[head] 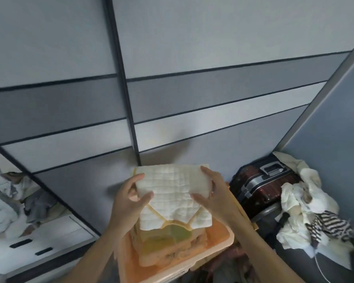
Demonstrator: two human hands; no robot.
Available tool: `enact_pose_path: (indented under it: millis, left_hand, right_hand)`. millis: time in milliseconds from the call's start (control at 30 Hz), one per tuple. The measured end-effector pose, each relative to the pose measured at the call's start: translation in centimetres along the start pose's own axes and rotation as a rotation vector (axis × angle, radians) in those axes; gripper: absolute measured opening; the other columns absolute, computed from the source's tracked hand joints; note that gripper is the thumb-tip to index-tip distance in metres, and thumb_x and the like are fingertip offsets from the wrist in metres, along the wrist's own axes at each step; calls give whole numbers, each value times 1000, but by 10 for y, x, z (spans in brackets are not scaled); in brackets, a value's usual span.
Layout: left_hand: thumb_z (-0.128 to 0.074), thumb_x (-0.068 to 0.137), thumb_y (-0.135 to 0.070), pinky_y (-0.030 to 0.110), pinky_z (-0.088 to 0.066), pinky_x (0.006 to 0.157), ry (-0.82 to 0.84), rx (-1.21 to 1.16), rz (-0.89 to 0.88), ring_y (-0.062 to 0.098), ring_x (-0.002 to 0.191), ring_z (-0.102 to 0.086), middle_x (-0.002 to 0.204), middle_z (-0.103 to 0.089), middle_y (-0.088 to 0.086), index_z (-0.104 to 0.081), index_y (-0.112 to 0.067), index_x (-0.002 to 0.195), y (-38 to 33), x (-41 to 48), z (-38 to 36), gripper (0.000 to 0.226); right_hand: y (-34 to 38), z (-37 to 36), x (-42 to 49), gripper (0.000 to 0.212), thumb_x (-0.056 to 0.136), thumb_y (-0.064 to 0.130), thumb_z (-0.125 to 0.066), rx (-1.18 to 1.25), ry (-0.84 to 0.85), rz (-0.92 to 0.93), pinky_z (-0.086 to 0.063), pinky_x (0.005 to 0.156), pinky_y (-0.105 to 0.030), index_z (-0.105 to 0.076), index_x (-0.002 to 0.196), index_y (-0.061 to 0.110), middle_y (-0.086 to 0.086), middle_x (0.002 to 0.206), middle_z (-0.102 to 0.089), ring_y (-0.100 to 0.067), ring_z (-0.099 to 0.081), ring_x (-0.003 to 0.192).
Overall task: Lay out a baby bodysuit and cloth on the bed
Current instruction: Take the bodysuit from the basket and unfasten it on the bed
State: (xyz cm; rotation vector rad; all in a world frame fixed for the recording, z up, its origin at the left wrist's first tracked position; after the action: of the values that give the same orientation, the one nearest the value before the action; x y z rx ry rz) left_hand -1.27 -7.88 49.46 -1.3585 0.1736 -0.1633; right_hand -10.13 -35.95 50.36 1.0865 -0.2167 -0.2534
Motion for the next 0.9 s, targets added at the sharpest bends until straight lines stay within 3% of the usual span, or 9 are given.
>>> enact_pose_path:
  millis: [133, 233, 300, 400, 467, 567, 667, 800, 900]
  left_hand:
    - [-88, 83, -18, 16, -54, 93, 121, -23, -89, 9, 122, -65, 132, -67, -15, -69, -40, 124, -69, 19, 7, 50]
    - [-89, 80, -9, 32, -61, 89, 232, -152, -70, 14, 117, -69, 123, -73, -14, -73, -35, 121, -107, 26, 6, 51]
    - [-88, 79, -3, 28, -63, 77, 290, -199, -93, 15, 112, -71, 120, -74, -7, -74, -31, 119, -127, 26, 3, 52]
    - [-87, 80, -1, 22, -61, 72, 424, -219, -123, 9, 111, -70, 121, -73, -6, -73, -28, 122, -154, 22, -4, 53]
    - [-87, 80, -3, 21, -61, 74, 540, -218, -153, 9, 110, -71, 116, -74, -9, -73, -30, 123, -172, 17, -11, 52]
    - [-91, 77, -10, 32, -62, 83, 705, -193, -208, 12, 110, -71, 118, -74, -13, -74, -33, 122, -199, 6, -25, 53]
    - [-93, 76, -13, 38, -63, 87, 862, -182, -265, 12, 111, -71, 125, -71, -11, -73, -34, 125, -229, -23, -42, 57]
    - [-93, 76, -23, 34, -65, 75, 1060, -148, -350, 13, 111, -69, 129, -64, -12, -70, -35, 128, -259, -85, -65, 58]
    - [-93, 77, -32, 37, -65, 85, 1225, -124, -430, 16, 118, -65, 136, -58, -14, -68, -36, 129, -275, -149, -83, 58]
  right_hand:
    - [60, 42, -15, 80, 81, 31, -89, 66, -147, -23, -65, 85, -36, -44, 144, 49, 20, 138, -46, -14, -58, 121]
    - [94, 63, -37, 81, 78, 33, -91, 56, -255, -50, -62, 92, -37, -46, 142, 52, 20, 137, -50, -12, -60, 120]
    - [111, 72, -56, 82, 75, 39, -92, 45, -316, -47, -61, 94, -37, -45, 141, 55, 23, 136, -50, -12, -60, 122]
    - [139, 84, -92, 85, 73, 41, -93, 17, -435, -78, -61, 92, -28, -46, 143, 50, 18, 134, -53, -10, -61, 119]
    - [157, 91, -122, 87, 71, 44, -94, -11, -524, -120, -60, 88, -22, -46, 145, 47, 16, 133, -55, -6, -62, 116]
    - [183, 99, -176, 92, 65, 53, -94, -17, -681, -187, -63, 88, -33, -48, 144, 47, 18, 135, -55, -9, -64, 116]
    - [211, 102, -240, 85, 69, 45, -96, -37, -823, -218, -63, 87, -30, -52, 142, 42, 16, 133, -58, -5, -66, 112]
    - [242, 97, -337, 84, 69, 38, -97, -24, -1008, -281, -64, 88, -36, -54, 142, 36, 7, 130, -65, -11, -71, 107]
    - [270, 84, -420, 82, 72, 35, -96, -35, -1157, -334, -64, 79, -27, -55, 142, 33, 7, 127, -66, -11, -74, 100]
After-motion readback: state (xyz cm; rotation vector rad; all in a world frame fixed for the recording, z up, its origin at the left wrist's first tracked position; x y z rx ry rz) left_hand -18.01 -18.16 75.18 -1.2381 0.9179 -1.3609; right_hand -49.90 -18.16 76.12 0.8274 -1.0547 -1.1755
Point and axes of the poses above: each hand's wrist, its own x-axis towards the middle knuckle, its own z-axis out of the back of the hand, y = z × x, the point moved 4 cm from there along x, towards the middle knuckle
